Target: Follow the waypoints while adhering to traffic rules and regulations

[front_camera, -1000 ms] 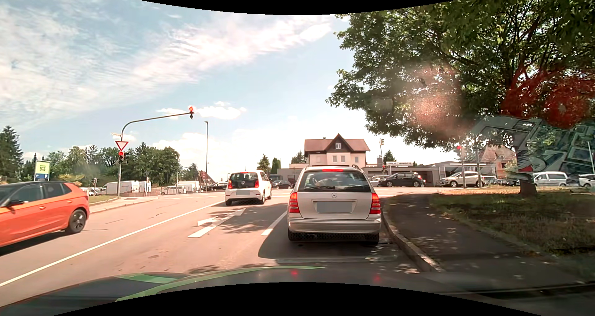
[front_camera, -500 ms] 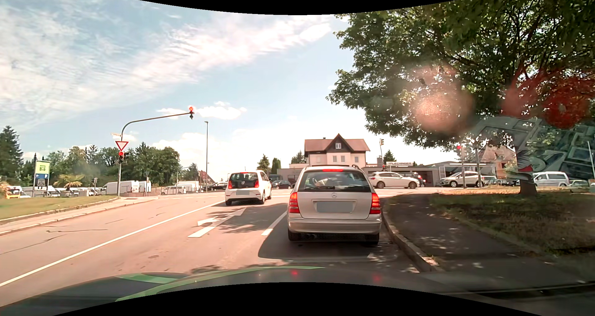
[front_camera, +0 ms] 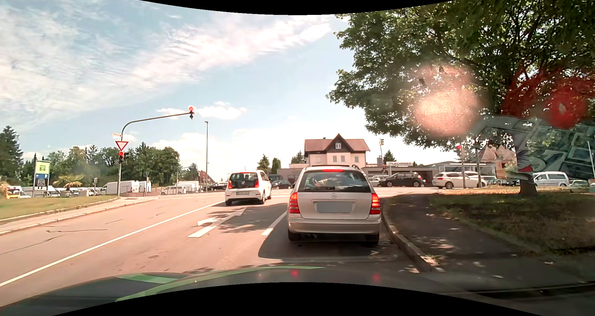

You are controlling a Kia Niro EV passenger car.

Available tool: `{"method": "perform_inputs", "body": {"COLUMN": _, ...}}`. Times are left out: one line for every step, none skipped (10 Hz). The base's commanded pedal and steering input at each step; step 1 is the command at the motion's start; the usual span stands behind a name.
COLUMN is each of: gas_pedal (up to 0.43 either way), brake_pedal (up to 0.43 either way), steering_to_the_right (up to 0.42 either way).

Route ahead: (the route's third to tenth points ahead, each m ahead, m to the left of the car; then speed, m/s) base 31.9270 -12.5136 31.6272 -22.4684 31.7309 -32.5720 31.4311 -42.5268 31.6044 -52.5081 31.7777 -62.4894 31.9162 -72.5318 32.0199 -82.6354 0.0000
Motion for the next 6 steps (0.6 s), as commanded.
{"method": "perform_inputs", "body": {"gas_pedal": 0.0, "brake_pedal": 0.287, "steering_to_the_right": 0.081}}
{"method": "perform_inputs", "body": {"gas_pedal": 0.0, "brake_pedal": 0.287, "steering_to_the_right": 0.081}}
{"method": "perform_inputs", "body": {"gas_pedal": 0.0, "brake_pedal": 0.293, "steering_to_the_right": 0.08}}
{"method": "perform_inputs", "body": {"gas_pedal": 0.0, "brake_pedal": 0.287, "steering_to_the_right": 0.081}}
{"method": "perform_inputs", "body": {"gas_pedal": 0.0, "brake_pedal": 0.287, "steering_to_the_right": 0.081}}
{"method": "perform_inputs", "body": {"gas_pedal": 0.0, "brake_pedal": 0.287, "steering_to_the_right": 0.081}}
